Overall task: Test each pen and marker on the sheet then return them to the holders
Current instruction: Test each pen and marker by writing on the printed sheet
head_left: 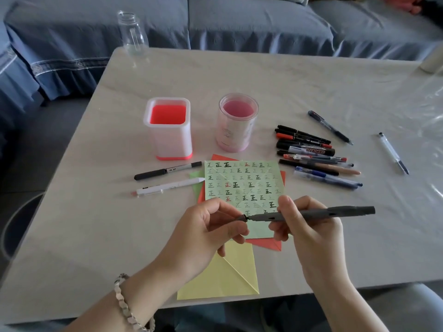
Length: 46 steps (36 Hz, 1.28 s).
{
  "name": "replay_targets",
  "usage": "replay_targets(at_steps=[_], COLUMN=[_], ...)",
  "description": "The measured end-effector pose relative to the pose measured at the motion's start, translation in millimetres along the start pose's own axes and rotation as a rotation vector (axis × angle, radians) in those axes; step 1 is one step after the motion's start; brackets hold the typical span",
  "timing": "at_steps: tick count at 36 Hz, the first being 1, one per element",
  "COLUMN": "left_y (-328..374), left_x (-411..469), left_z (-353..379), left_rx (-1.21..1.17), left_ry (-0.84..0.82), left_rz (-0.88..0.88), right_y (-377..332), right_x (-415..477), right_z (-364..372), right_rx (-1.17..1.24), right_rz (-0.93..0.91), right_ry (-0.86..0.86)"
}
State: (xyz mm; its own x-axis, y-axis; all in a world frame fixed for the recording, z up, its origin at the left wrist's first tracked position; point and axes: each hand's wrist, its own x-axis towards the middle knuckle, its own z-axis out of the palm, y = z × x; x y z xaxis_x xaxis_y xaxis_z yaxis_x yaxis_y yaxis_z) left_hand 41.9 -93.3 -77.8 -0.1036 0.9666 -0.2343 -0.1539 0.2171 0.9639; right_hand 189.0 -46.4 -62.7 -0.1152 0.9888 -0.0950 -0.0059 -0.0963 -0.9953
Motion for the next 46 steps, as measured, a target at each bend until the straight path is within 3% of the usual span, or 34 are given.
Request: replay_targets(at_steps=[5, 14, 20, 25, 28, 30, 34, 36, 43, 46], left_y=[-1, 5, 18, 7, -6, -9, -19, -26, -47, -49], left_x=[0, 11, 18, 27, 29, 30, 28, 27, 27, 31], left_z=[3, 21, 33, 33, 25, 14, -20, -41, -88, -96], left_rx=[0.073, 0.046, -0.073, 0.438, 0.885, 1.015, 1.136, 1.209, 1.398, 1.463], left_ry=[-0.063, -0.174, -0.278, -0.331, -0.178, 0.03, 0.272, 0.348, 0.499, 0.486], left_rz=[0.039, 0.048, -0.15, -0.054, 0.121, 0.21, 0.353, 0.408, 0.411, 0.397], right_y=[2, 11, 5, 17, 24, 30, 30, 25, 32, 37], right_x=[-2, 2, 10, 19, 30, 48, 100, 128, 175, 173], right_z=[1, -8, -26, -30, -36, -47, -66, -71, -82, -84], right_rx=[-0.057, 0.01, -0.005, -0.146, -0.411, -0.742, -1.004, -1.078, -1.519, -1.619], right_rz=[-0.038, -0.106, -0.153, 0.036, 0.131, 0.079, -0.24, -0.258, -0.175, -0.273], right_ry=[-0.03, 0.079, -0.037, -0.147, -0.416, -0.469, -0.144, -0.037, -0.1, -0.093])
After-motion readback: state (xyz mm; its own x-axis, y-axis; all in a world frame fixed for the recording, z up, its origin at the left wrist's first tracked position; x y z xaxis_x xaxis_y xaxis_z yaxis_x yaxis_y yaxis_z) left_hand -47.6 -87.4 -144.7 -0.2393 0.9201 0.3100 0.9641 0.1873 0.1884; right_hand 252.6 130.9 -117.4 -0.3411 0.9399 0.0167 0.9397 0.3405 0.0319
